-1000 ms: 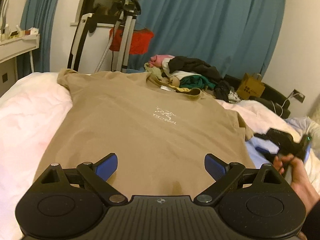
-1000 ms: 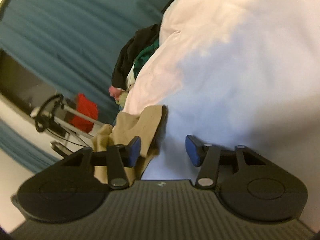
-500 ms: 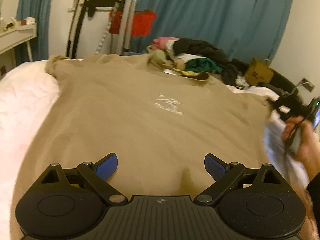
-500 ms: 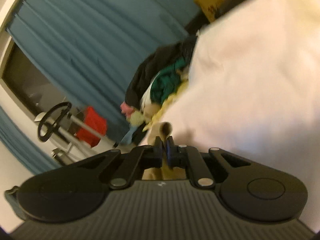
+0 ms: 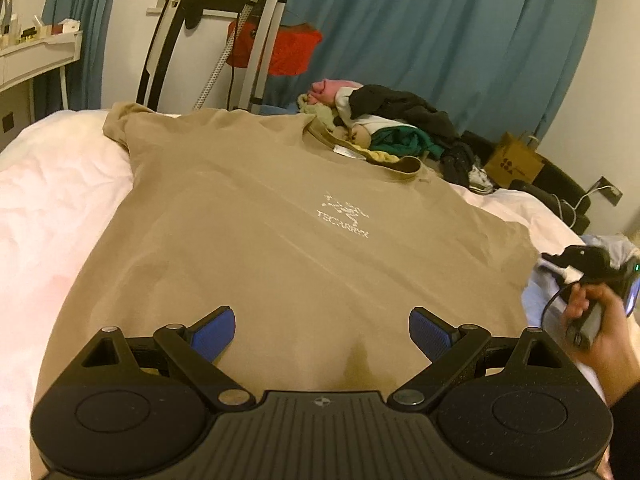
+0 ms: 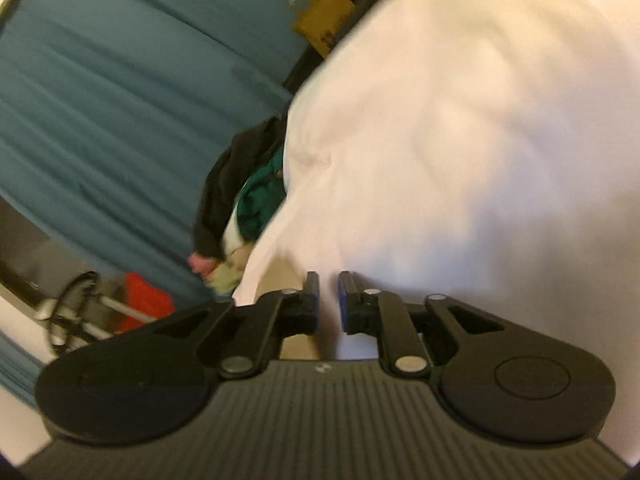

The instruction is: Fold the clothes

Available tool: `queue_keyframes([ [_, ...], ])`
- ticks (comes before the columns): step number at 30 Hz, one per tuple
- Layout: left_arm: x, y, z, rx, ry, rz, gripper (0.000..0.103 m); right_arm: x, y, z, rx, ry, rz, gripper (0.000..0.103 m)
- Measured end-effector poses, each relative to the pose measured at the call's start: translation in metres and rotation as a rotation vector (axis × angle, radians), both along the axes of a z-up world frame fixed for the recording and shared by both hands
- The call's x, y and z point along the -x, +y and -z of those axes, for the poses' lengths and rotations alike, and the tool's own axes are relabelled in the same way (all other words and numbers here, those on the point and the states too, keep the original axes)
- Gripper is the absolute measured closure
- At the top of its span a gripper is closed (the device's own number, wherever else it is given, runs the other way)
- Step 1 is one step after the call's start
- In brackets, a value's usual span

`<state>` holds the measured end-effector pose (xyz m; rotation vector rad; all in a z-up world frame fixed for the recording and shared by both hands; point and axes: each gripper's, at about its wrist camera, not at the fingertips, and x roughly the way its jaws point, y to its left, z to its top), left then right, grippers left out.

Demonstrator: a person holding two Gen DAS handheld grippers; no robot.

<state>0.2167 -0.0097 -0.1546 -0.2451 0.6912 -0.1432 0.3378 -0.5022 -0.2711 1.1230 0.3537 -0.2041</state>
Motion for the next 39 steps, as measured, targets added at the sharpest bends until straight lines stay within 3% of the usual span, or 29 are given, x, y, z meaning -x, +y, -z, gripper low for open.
queue_keyframes([
  [1,0.003,0.0,0.0,0.004,0.0,0.001,0.008,0.006,0.006,0.004,-0.035,0.006,-0.008,0.059],
  [6,0.02,0.001,-0.002,0.014,-0.006,-0.002,0.008,0.037,0.03,0.012,-0.192,-0.02,-0.014,0.055],
  [14,0.032,-0.001,0.0,-0.019,-0.013,-0.057,0.008,0.06,0.033,0.04,-0.453,-0.064,0.057,0.059],
  [16,0.031,0.002,0.001,-0.008,-0.005,-0.068,0.008,0.057,0.034,0.046,-0.493,-0.053,0.064,0.067],
  [19,0.029,0.004,0.002,0.007,0.001,-0.084,0.008,0.043,0.038,0.045,-0.472,0.007,0.021,0.073],
  [26,0.02,0.005,0.011,0.025,0.042,-0.096,0.008,0.02,0.043,0.048,-0.525,-0.005,-0.014,0.073],
  [27,0.019,0.005,0.013,0.028,0.049,-0.096,0.008,0.021,0.044,0.05,-0.523,-0.014,-0.011,0.082],
  [28,0.018,0.005,0.014,0.03,0.052,-0.096,0.008,0.021,0.045,0.05,-0.509,-0.011,-0.012,0.093],
  [30,0.017,0.005,0.014,0.03,0.053,-0.095,0.008,0.019,0.046,0.046,-0.46,-0.007,-0.036,0.096],
  [35,0.017,0.005,0.011,0.03,0.044,-0.105,0.008,0.03,0.031,0.018,-0.288,-0.054,-0.015,0.097],
  [39,0.021,0.005,0.007,0.056,0.043,-0.076,0.008,0.057,0.017,0.011,-0.238,-0.077,0.076,0.097],
])
